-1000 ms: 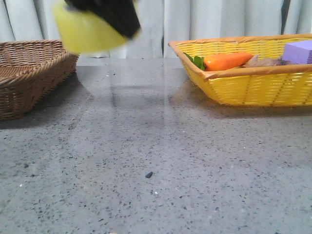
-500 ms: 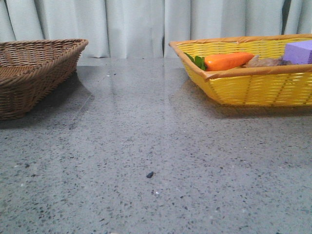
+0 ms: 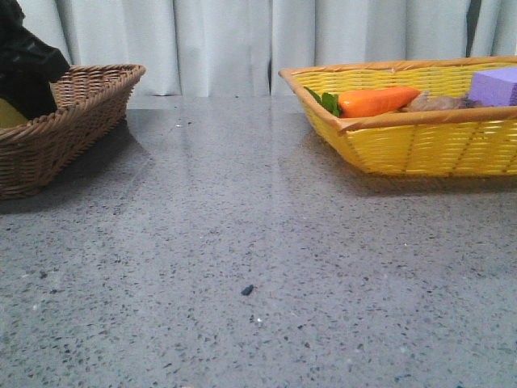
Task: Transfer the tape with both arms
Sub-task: 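Lift the tape roll with the left gripper and carry it over the brown basket, then lower the tape roll into the brown basket and open the left gripper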
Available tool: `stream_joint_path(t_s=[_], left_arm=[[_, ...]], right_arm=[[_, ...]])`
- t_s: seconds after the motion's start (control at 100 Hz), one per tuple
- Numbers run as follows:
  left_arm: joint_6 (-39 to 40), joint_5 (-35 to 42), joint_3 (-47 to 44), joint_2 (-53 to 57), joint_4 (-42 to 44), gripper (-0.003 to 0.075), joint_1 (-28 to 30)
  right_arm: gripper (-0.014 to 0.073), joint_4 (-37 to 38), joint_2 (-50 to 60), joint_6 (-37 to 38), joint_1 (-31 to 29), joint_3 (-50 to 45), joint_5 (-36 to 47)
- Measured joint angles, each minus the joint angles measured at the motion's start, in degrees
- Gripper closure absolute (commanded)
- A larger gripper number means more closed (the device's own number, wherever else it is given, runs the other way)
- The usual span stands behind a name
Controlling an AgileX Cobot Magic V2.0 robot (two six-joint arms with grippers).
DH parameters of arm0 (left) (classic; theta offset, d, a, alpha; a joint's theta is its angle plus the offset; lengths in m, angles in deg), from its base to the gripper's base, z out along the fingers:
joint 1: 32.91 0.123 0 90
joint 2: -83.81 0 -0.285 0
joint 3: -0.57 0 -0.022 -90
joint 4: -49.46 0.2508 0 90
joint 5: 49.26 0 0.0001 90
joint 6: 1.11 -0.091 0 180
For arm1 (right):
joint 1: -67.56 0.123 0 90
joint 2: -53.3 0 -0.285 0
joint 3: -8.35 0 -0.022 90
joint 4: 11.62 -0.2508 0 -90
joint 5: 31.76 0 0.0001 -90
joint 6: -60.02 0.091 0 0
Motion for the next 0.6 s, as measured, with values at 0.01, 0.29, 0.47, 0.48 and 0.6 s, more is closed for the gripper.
stream_joint_path(t_s=[0.01,0.29,0.47,0.48,0.6], left_arm=[[0.0,0.0,0.0,0.0,0.0,0.0454,0.0],[0.0,0.7,0.3,0.0,0.0,0.0354,0.0],[0.0,-1.5,1.7,3.1,-0.3,0.0356,0.0],[0.0,-1.3,1.7,3.4,-0.5,0.0356,0.0],[0.0,0.9,2.1,8.9,-4.0,0.036,0.0]], right_arm=[[0.066,0.0,0.0,0.0,0.0,0.0,0.0],[0.066,0.0,0.0,0.0,0.0,0.0,0.0],[0.066,0.2,0.8,0.6,0.0,0.0,0.0],[0.066,0.2,1.0,0.6,0.0,0.0,0.0],[0.066,0.2,3.3,0.8,0.0,-0.3,0.3]])
